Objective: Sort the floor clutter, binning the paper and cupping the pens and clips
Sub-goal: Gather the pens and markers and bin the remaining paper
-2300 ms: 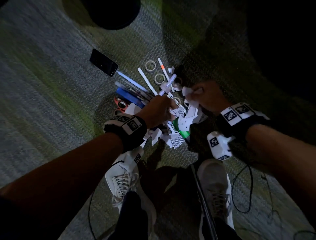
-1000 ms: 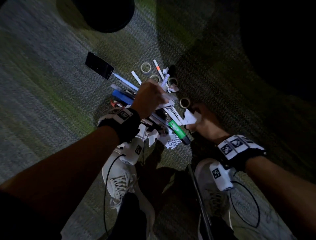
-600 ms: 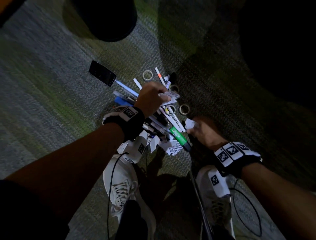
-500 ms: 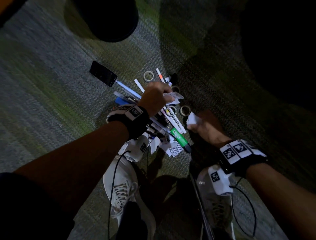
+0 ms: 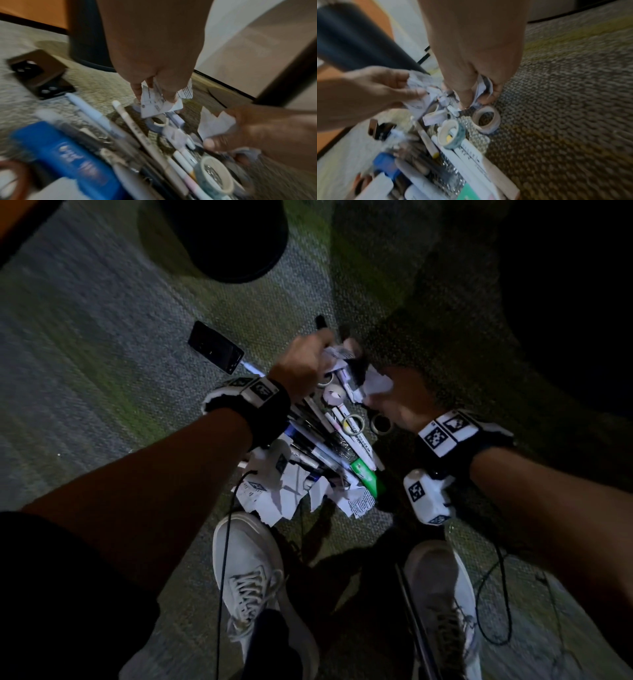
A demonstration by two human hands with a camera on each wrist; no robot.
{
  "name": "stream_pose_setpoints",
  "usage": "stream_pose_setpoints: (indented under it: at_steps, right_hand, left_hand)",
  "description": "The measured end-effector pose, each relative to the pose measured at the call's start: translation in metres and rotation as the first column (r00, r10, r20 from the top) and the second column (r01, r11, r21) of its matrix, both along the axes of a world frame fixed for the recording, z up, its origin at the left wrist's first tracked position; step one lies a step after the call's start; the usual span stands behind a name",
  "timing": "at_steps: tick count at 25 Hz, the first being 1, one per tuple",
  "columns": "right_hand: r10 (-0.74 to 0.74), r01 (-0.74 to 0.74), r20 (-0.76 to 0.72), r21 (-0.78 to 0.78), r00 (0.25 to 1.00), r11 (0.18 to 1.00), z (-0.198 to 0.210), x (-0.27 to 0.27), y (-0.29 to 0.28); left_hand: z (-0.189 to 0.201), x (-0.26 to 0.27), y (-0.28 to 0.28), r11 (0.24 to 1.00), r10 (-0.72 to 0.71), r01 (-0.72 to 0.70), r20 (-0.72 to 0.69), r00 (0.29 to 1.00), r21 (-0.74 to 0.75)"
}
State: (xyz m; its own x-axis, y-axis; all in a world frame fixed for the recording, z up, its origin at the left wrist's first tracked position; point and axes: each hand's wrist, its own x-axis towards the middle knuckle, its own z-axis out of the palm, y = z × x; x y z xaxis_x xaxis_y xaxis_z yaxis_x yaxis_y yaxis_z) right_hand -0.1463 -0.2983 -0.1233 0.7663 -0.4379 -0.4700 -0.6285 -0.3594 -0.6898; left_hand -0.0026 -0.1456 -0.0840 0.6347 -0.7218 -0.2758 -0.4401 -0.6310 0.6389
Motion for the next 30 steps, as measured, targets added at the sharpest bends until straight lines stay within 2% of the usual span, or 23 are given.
stream_pose_setpoints:
  at_steps: [1,4,6,8,9,11,14,15,19,23,25,28,30]
  right_hand:
    - [0.013,-0.013,0.0,-0.006,1.0,1.0,0.0,0.003,0.004]
    - [0.161,-0.155,0.007,-0.216,0.987,0.964,-0.003,0.006,0.017]
    - [0.224,-0.22,-0.01,-0.232,0.975,0.947,-0.003,0.008,0.018]
    - [0.298,-0.314,-0.106,-0.21,0.949,0.926,0.001,0.009,0.015]
    - [0.289,-0.307,-0.121,-0.171,0.95,0.936,0.0,0.01,0.011]
    - [0.148,-0.149,-0.028,-0.044,0.989,0.988,0.0,0.007,0.001]
    - [-0.046,0.04,0.105,0.054,0.993,0.998,0.005,-0.008,-0.008]
    - [-0.08,0.07,0.131,0.079,0.988,0.994,0.008,-0.012,-0.011]
    - [-0.047,0.035,0.127,0.096,0.991,0.995,0.022,-0.009,-0.016]
    - [-0.031,0.031,0.053,0.009,0.998,0.999,0.025,0.015,-0.016]
    - [-0.023,0.025,0.033,-0.065,0.999,0.998,0.022,0.031,-0.014]
    - [0.076,-0.058,0.077,-0.219,0.994,0.974,0.018,0.059,-0.008]
    - [0.188,-0.161,0.061,-0.308,0.98,0.938,0.019,0.074,-0.002]
  left_hand:
    - [-0.001,0.004,0.008,0.999,0.033,-0.033,0.005,0.999,-0.024]
    - [-0.006,0.006,0.033,0.99,0.122,-0.119,0.044,0.992,-0.079]
    - [-0.008,0.003,0.048,0.983,0.134,-0.129,0.033,0.99,-0.132]
    - [-0.007,-0.001,0.056,0.981,0.105,-0.105,-0.004,0.994,-0.164]
    - [-0.007,-0.002,0.059,0.981,0.09,-0.09,-0.013,0.996,-0.17]
    - [-0.004,-0.002,0.064,0.981,0.067,-0.068,-0.009,0.998,-0.18]
    - [-0.006,0.001,0.079,0.983,0.08,-0.083,-0.029,0.996,-0.166]
    - [-0.007,0.003,0.083,0.985,0.094,-0.097,-0.031,0.995,-0.143]
    - [-0.001,0.01,0.091,0.988,0.121,-0.126,-0.056,0.991,-0.09]
    - [0.003,0.007,0.077,0.997,0.028,-0.029,-0.013,1.0,-0.066]
    - [-0.009,0.002,0.07,0.999,-0.045,0.046,-0.083,0.995,0.006]
    - [-0.027,-0.011,0.063,0.982,-0.129,0.14,-0.087,0.988,0.124]
    - [-0.03,-0.016,0.063,0.984,-0.138,0.144,-0.061,0.988,0.102]
